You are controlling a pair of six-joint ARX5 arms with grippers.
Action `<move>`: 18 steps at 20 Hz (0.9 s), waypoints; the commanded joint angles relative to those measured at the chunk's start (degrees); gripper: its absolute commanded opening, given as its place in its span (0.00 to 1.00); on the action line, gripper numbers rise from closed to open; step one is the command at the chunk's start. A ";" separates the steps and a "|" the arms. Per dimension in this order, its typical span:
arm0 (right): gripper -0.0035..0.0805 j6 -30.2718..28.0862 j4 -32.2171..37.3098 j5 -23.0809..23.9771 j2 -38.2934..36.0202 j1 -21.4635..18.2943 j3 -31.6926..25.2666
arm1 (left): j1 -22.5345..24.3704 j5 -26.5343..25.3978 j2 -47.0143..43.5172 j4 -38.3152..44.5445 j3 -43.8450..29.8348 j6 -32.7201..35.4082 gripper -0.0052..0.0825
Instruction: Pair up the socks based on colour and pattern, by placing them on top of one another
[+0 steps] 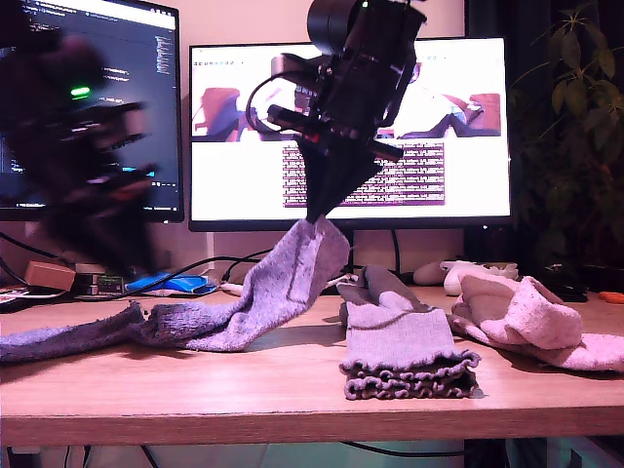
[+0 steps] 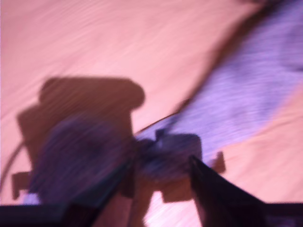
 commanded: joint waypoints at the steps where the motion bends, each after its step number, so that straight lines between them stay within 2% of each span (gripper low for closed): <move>1: 0.03 -0.07 0.26 -0.35 1.53 -0.42 0.55 | -1.64 -1.64 -0.52 2.40 -0.39 2.51 0.45; 4: 0.03 -0.09 0.20 -0.37 1.53 -0.48 0.55 | -4.13 -3.82 0.04 4.04 -0.39 9.22 0.49; 8: 0.03 -0.07 0.22 -0.46 1.53 -0.63 0.55 | -4.44 -4.35 2.21 3.67 -0.39 10.51 0.53; 16: 0.03 -0.07 0.26 -0.57 1.53 -0.72 0.55 | -4.44 -4.31 7.17 2.71 -0.42 11.30 0.53; 17: 0.03 -0.09 0.24 -0.57 1.53 -0.72 0.55 | -4.44 -4.52 7.50 2.67 -0.42 11.43 0.52; 18: 0.03 -0.07 0.22 -0.57 1.53 -0.72 0.55 | -4.44 -4.90 7.52 2.73 -0.42 11.47 0.46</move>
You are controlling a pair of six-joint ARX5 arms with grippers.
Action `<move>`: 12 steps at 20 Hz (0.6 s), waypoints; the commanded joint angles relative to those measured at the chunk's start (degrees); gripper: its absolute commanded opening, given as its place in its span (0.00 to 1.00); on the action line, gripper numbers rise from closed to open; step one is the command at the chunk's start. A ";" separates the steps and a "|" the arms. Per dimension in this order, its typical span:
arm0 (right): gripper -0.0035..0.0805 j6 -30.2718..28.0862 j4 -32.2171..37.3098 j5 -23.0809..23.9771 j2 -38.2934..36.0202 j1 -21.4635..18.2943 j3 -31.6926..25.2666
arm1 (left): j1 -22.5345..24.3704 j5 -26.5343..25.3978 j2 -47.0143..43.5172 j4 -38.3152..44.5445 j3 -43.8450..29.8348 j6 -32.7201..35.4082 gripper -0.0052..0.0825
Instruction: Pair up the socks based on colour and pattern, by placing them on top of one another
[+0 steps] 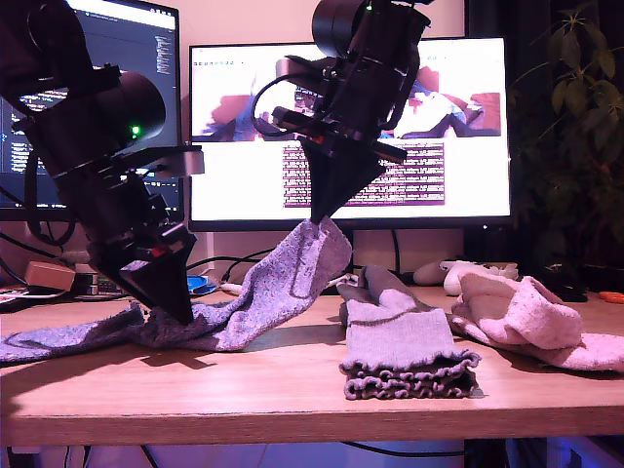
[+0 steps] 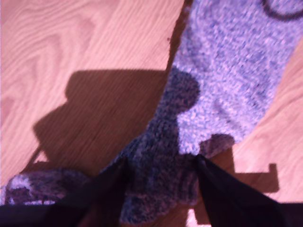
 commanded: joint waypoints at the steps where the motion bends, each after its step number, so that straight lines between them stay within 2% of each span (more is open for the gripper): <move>1: 0.03 -0.02 0.17 -0.35 1.53 -0.09 0.55 | -0.04 -0.15 1.29 0.37 -0.39 0.44 0.32; 3: 0.03 -0.20 0.22 -0.35 1.53 -0.09 0.55 | -0.04 0.22 1.14 -0.33 -0.39 -0.42 0.02; 5: 0.03 -0.33 0.63 -0.35 1.53 -0.09 0.55 | -0.04 4.61 1.11 -4.07 -0.24 -1.38 0.03; 9: 0.03 -2.58 1.92 -0.35 1.53 -0.09 0.55 | 0.76 12.44 1.11 -10.38 -0.17 -8.85 0.03; 10: 0.03 -3.93 1.99 -0.35 1.53 -0.09 0.55 | 1.03 14.75 1.11 -11.32 -0.17 -12.46 0.03; 11: 0.03 -4.94 1.99 -0.33 1.53 -0.09 0.55 | 1.42 17.90 1.11 -12.11 -0.17 -16.46 0.03; 12: 0.03 -6.51 1.99 -0.35 1.55 -0.09 0.55 | 1.88 21.07 1.11 -12.68 -0.17 -16.94 0.03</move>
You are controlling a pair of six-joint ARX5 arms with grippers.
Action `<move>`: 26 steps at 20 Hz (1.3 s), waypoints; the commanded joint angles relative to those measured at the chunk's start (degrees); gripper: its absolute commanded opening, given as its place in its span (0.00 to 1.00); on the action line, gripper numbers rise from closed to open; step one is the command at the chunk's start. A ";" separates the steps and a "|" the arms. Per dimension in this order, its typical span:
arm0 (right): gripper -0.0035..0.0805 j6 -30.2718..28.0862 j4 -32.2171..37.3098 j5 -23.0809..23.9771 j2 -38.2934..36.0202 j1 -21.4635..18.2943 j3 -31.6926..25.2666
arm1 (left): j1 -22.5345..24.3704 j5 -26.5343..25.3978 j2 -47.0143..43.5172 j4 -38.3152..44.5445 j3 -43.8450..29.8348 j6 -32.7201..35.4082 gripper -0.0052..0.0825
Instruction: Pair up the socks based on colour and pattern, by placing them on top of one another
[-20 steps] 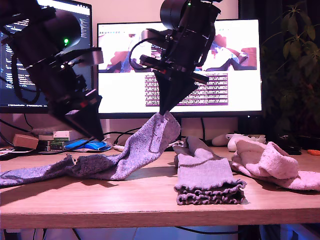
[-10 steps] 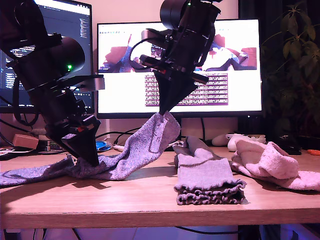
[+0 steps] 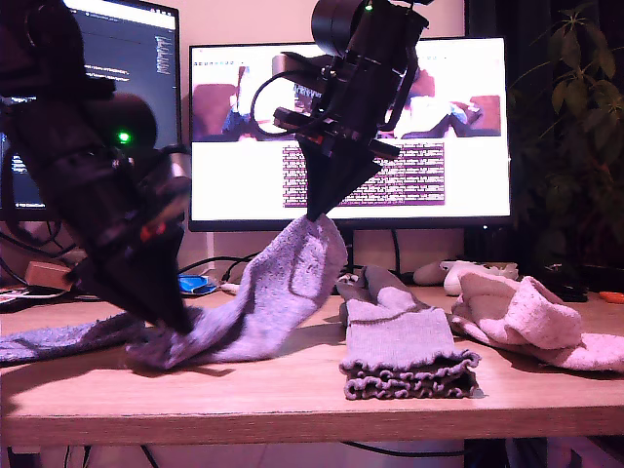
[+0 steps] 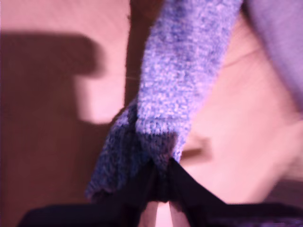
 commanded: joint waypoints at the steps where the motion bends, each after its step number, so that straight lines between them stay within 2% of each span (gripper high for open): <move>1: 0.03 -1.75 0.24 -0.26 1.55 -0.09 0.55 | 0.83 4.85 1.11 -0.90 -0.20 -5.03 0.03; 2: 0.03 -2.51 0.24 -0.52 1.55 -0.09 0.55 | 1.14 7.50 1.11 -1.38 -0.22 -8.96 0.03; 6: 0.03 -4.61 1.14 -4.85 1.92 -0.04 0.55 | 1.16 14.10 1.14 -3.04 -0.22 -13.77 0.03; 11: 0.03 -8.17 2.93 -5.20 3.23 0.74 0.52 | -0.74 19.26 1.14 -4.28 -0.22 -16.83 0.03; 15: 0.03 -8.92 3.17 -5.27 6.23 0.81 0.52 | -3.63 19.74 1.14 -3.78 -0.22 -19.10 0.03; 22: 0.03 -9.70 5.60 -5.64 8.85 1.60 0.55 | -5.79 14.67 1.22 -2.93 -0.24 -19.87 0.05; 23: 0.03 -9.75 5.90 -5.64 8.85 1.88 0.52 | -5.79 13.29 1.22 -2.97 -0.24 -19.91 0.12; 26: 0.03 -10.01 6.84 -5.62 8.90 2.62 0.52 | -5.79 11.67 1.22 -3.08 -0.22 -19.89 0.54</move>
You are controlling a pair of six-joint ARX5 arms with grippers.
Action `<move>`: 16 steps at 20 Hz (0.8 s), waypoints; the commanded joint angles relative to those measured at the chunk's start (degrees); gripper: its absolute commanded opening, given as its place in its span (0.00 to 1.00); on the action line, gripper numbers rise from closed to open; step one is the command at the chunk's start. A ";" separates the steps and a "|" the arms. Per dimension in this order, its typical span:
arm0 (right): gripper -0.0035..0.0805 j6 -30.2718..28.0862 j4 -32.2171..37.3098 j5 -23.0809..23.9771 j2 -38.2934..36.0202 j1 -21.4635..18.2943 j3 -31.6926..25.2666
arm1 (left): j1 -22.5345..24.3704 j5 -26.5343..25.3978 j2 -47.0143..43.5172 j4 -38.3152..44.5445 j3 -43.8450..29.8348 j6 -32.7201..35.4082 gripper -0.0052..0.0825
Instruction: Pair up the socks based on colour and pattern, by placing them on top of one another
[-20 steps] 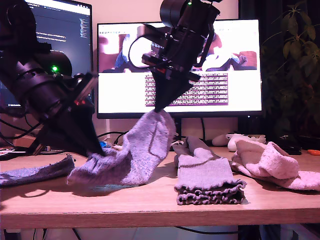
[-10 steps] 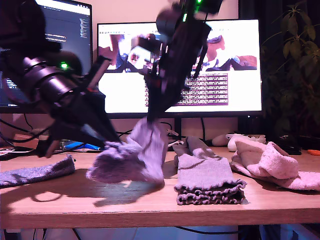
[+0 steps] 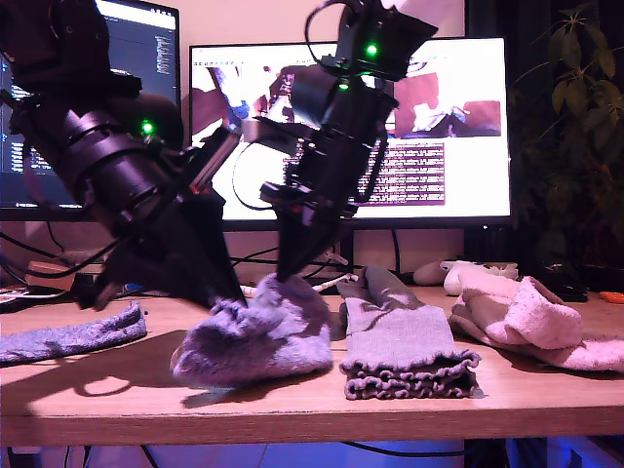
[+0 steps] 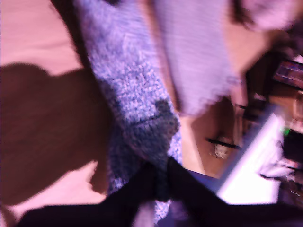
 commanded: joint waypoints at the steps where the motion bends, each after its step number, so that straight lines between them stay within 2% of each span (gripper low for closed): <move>1: 0.03 -0.70 0.59 -0.22 0.35 1.09 0.48 | -0.17 -0.02 1.22 0.00 -0.22 0.00 0.61; 5: 0.03 -1.25 0.59 -0.11 1.07 1.57 0.48 | -0.15 0.07 1.22 -1.60 -0.22 0.15 0.61; 8: 0.03 -1.27 0.74 2.01 1.25 1.75 0.48 | 0.63 0.02 1.20 -2.36 -0.22 2.08 0.61; 12: 0.21 -1.20 1.60 3.28 1.25 1.75 0.48 | 1.79 0.00 0.33 -2.78 -0.22 3.34 0.60; 16: 0.37 1.03 3.21 3.21 1.22 1.77 0.50 | 3.19 -0.37 -0.87 -4.31 -0.20 5.57 0.50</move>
